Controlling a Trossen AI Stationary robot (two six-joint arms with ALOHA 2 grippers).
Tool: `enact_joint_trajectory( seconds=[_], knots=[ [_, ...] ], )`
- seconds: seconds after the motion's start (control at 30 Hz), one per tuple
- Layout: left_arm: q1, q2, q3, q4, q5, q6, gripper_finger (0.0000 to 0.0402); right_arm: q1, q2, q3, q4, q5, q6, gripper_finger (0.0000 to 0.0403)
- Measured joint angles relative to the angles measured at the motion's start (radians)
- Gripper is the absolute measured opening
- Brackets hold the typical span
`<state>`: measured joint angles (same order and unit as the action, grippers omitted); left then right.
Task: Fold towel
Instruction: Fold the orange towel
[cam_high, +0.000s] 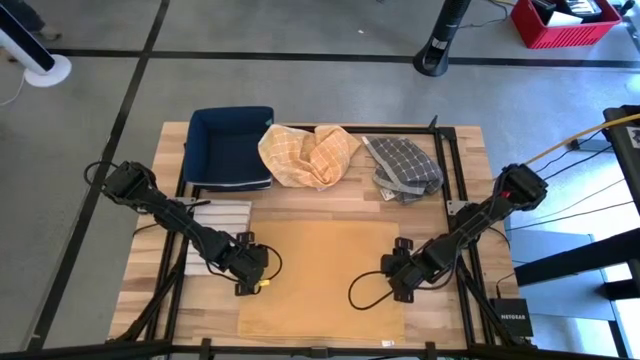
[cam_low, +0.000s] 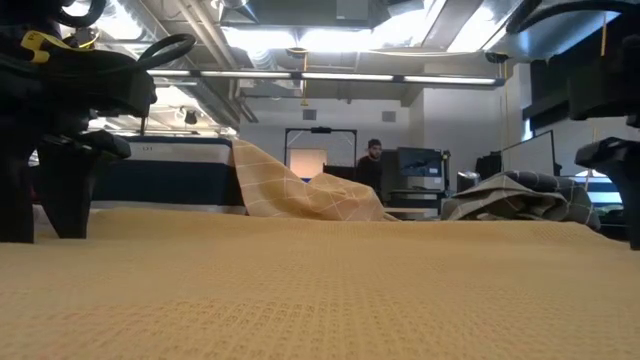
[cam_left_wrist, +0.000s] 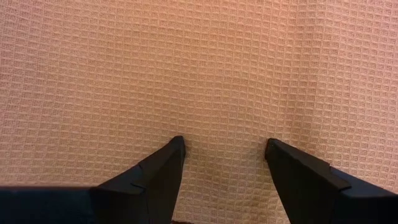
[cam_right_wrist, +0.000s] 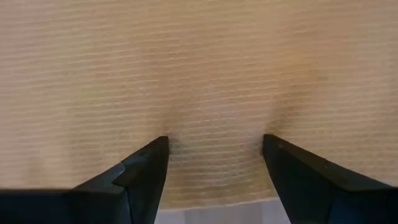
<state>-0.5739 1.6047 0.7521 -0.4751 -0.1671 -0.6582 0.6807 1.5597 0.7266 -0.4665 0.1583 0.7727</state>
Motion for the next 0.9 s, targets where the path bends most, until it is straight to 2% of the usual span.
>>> enact_joint_trajectory(
  seconds=[0.23, 0.4, 0.5, 0.77, 0.9],
  knots=[
    [-0.001, 0.000, 0.000, -0.002, 0.000, 0.002, 0.0222, 0.000, 0.020, 0.001, -0.017, 0.008, -0.011, 0.0264],
    [-0.002, 0.000, 0.000, -0.009, 0.001, 0.004, 0.0190, 0.000, 0.020, 0.001, -0.048, 0.005, -0.008, 0.0252],
    [-0.002, 0.000, 0.000, -0.009, 0.004, 0.004, 0.0155, 0.000, 0.020, 0.000, -0.056, 0.002, -0.007, 0.0216],
    [-0.002, 0.000, 0.000, -0.006, 0.011, -0.001, 0.0047, 0.000, 0.021, -0.001, -0.063, 0.004, -0.022, 0.0075],
    [-0.002, 0.001, 0.000, -0.007, 0.010, -0.002, 0.0009, 0.000, 0.021, -0.001, -0.067, 0.010, -0.044, 0.0022]
  ],
)
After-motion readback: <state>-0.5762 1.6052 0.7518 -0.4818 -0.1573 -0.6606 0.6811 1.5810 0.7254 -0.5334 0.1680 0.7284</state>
